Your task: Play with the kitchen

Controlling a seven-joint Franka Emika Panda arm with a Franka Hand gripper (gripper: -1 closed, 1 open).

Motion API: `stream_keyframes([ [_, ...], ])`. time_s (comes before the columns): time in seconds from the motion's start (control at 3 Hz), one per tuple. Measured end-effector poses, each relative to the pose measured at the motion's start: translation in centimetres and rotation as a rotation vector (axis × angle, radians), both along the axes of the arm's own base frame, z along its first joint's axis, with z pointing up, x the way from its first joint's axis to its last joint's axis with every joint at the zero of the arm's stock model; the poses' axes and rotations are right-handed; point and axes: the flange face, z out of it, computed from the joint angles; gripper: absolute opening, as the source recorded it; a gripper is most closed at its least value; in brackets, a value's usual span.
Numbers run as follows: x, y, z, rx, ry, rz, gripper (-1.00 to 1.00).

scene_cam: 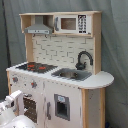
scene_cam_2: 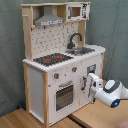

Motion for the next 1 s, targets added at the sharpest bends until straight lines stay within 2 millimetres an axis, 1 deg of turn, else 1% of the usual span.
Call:
stream_keyframes([
  [0.33,1.5,1.5,0.3,0.075,-0.008,-0.001,1.0],
  [0.67,3.4,3.1,0.2,0.091,0.004,0.0,1.0],
  [1.0,4.3,3.1,0.1,0.003,0.035,-0.004,1.0],
])
